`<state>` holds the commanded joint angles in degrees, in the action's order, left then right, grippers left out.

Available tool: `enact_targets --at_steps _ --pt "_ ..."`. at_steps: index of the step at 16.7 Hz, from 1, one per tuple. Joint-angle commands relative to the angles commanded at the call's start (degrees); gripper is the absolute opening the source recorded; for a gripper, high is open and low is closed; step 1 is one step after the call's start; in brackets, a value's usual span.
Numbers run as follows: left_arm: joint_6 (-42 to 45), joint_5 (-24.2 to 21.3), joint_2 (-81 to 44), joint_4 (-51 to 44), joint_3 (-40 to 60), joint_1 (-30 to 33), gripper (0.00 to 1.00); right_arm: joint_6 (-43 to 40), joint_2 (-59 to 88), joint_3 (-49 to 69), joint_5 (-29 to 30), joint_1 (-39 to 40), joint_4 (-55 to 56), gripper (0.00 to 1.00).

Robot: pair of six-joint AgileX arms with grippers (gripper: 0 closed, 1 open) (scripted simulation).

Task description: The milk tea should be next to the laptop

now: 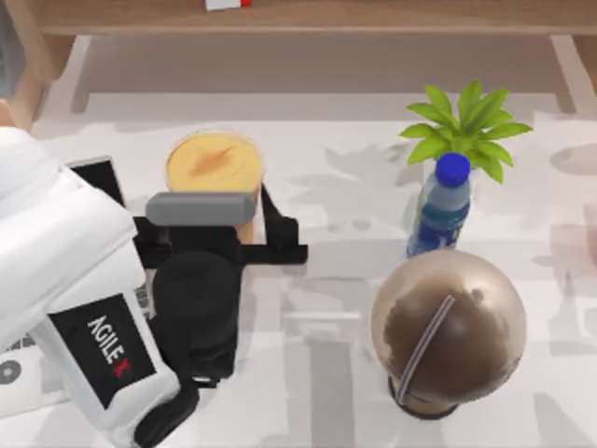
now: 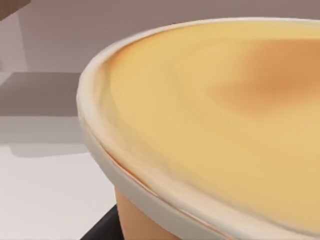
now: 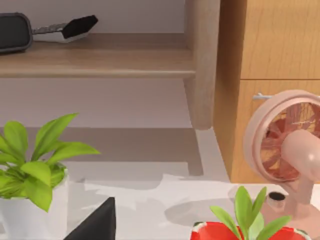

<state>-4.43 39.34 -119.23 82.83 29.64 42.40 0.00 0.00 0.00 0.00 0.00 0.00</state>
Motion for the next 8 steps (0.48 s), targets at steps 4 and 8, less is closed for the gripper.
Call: enact_targets --at_steps 4,8 --pt "0.0 0.0 0.0 0.0 0.0 0.0 0.32 0.0 0.0 0.0 0.0 0.0 0.0 1.0" --pt "0.0 0.0 0.0 0.0 0.0 0.0 0.02 0.0 0.0 0.0 0.0 0.0 0.0 1.0"
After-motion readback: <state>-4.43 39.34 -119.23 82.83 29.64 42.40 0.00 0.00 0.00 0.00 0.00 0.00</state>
